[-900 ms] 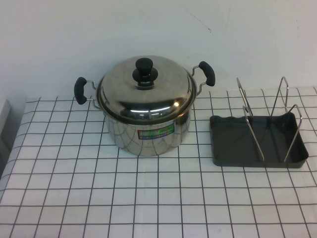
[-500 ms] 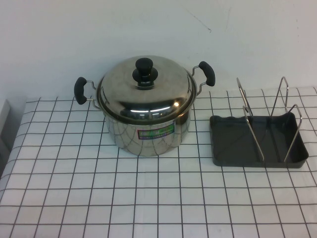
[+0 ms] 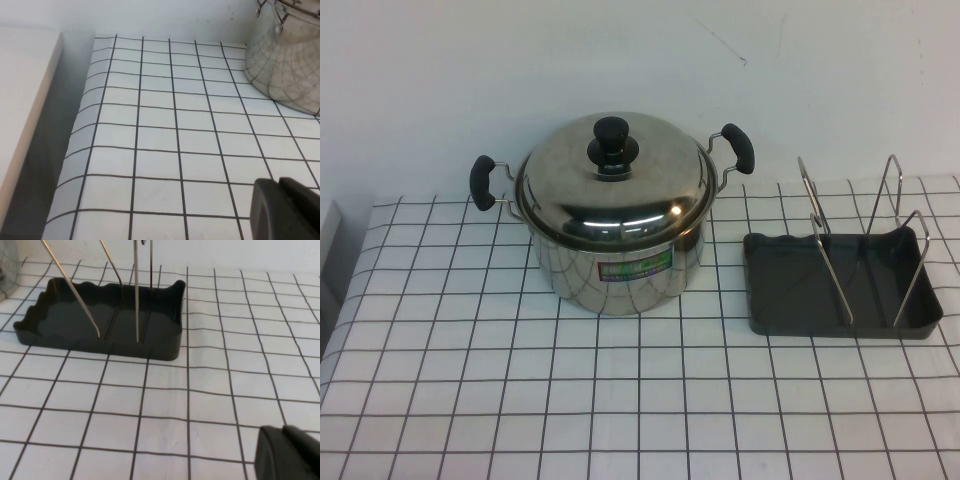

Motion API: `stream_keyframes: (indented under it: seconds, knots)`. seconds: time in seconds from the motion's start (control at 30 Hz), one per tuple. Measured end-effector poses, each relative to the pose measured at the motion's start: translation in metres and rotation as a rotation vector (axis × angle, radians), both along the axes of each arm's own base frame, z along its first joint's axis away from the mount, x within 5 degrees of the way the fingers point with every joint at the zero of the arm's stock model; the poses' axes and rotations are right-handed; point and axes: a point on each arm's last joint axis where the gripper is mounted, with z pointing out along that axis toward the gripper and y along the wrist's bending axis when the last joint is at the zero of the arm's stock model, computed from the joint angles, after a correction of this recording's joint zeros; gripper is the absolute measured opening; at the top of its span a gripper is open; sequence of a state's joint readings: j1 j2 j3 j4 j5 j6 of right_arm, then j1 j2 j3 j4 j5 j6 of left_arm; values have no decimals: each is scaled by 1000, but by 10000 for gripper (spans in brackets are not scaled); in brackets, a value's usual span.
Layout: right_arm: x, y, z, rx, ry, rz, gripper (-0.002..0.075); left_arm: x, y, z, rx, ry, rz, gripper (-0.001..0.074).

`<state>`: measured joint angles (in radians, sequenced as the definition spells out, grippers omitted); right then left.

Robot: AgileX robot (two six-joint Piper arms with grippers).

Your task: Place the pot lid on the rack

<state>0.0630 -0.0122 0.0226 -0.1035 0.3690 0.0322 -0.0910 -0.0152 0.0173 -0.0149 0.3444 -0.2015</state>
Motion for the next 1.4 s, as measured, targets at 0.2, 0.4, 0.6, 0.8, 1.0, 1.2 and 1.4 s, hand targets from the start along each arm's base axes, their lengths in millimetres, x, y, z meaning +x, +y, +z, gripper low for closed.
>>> stream_keyframes:
  seconds: [0.2, 0.4, 0.6, 0.8, 1.0, 1.2, 1.4]
  knots:
    - [0, 0, 0, 0, 0, 0, -3, 0, 0, 0, 0, 0, 0, -3]
    - [0, 0, 0, 0, 0, 0, -3, 0, 0, 0, 0, 0, 0, -3]
    - [0, -1, 1, -38, -11, -2, -3, 0, 0, 1, 0, -15, 0, -3]
    - [5, -1, 21, -153, -249, 30, -3, 4, 0, 20, -21, -253, 1, -3]
    - [2, 11, 54, -351, -647, 139, -3, 0, 0, 52, -54, -606, 2, -3]
    - [-7, 20, 73, -262, -879, 215, -3, -11, 1, 74, -76, -873, 4, -3]
    - [-12, 23, 79, -145, -949, 250, -3, -14, 2, 78, -84, -930, 4, -3]
